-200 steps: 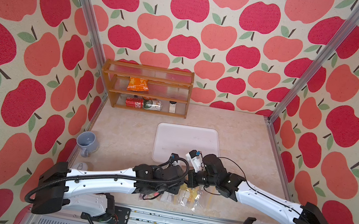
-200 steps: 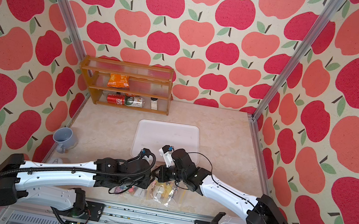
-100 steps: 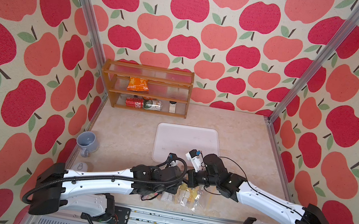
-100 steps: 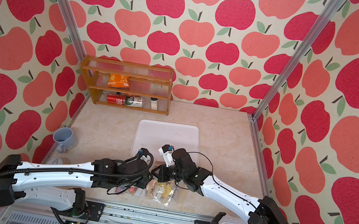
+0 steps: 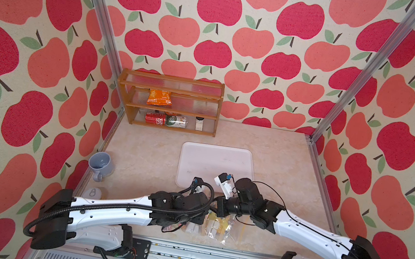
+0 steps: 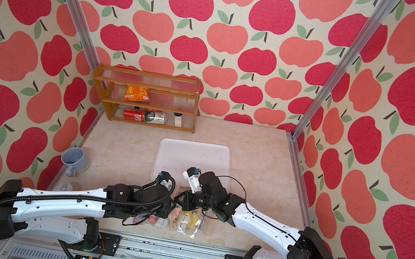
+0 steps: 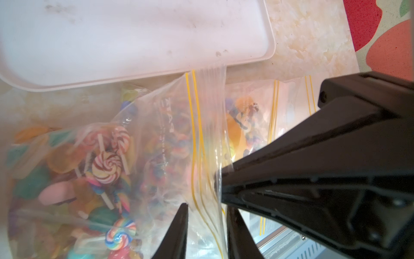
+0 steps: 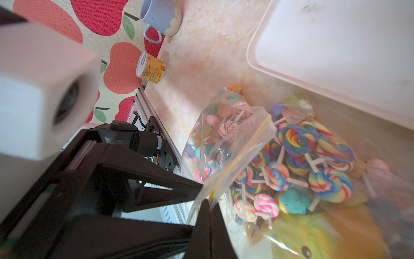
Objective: Pour candies out of the ziploc bag
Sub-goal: Open the ziploc bag at the center of the board.
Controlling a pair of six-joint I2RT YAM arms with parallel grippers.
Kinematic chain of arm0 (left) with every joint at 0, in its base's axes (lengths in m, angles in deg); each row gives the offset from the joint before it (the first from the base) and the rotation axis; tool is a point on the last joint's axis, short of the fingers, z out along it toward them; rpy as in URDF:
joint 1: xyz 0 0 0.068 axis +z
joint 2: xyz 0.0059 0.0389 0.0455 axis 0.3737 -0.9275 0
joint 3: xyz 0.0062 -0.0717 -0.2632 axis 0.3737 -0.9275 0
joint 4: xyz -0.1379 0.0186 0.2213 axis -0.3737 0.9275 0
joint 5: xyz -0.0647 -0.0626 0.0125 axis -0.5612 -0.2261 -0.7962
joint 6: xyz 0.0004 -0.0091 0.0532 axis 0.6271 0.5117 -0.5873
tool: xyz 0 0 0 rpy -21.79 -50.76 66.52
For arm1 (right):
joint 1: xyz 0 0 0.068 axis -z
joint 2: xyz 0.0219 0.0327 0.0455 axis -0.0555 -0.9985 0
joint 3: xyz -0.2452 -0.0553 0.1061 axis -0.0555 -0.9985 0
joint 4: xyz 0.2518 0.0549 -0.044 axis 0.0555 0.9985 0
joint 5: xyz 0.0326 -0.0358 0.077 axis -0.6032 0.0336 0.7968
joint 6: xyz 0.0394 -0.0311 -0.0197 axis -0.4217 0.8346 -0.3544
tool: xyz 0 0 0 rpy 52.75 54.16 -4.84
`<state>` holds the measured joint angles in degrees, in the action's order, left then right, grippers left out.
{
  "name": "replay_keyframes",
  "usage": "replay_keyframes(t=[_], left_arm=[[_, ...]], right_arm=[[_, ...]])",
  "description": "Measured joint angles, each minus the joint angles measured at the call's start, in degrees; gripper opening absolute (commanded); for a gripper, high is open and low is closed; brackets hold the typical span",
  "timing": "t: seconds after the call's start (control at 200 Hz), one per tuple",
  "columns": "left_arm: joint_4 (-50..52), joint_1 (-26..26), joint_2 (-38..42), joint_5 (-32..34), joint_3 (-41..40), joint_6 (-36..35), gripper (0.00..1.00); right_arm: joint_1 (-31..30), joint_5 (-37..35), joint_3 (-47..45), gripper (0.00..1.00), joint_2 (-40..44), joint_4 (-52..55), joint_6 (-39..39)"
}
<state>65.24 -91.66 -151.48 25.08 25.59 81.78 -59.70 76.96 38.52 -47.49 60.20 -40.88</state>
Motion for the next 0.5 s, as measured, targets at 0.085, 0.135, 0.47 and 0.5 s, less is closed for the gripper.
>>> replay_keyframes(t=[0.085,0.135,0.47,0.5], left_arm=[[-0.61,0.00,0.04,0.00,-0.48,0.13,0.27],[-1.07,0.02,0.22,0.00,-0.94,0.35,0.27],[-1.62,0.02,1.75,0.07,-2.27,1.49,0.27],[-1.60,0.02,1.86,0.13,-2.32,1.49,0.27]], right_arm=[[0.00,0.11,0.00,0.00,0.22,0.02,0.00],[0.00,0.13,0.00,0.00,0.26,0.02,0.00],[-0.02,0.37,0.00,0.00,0.26,-0.02,-0.02],[0.00,0.37,0.00,0.00,0.26,-0.02,0.00]])
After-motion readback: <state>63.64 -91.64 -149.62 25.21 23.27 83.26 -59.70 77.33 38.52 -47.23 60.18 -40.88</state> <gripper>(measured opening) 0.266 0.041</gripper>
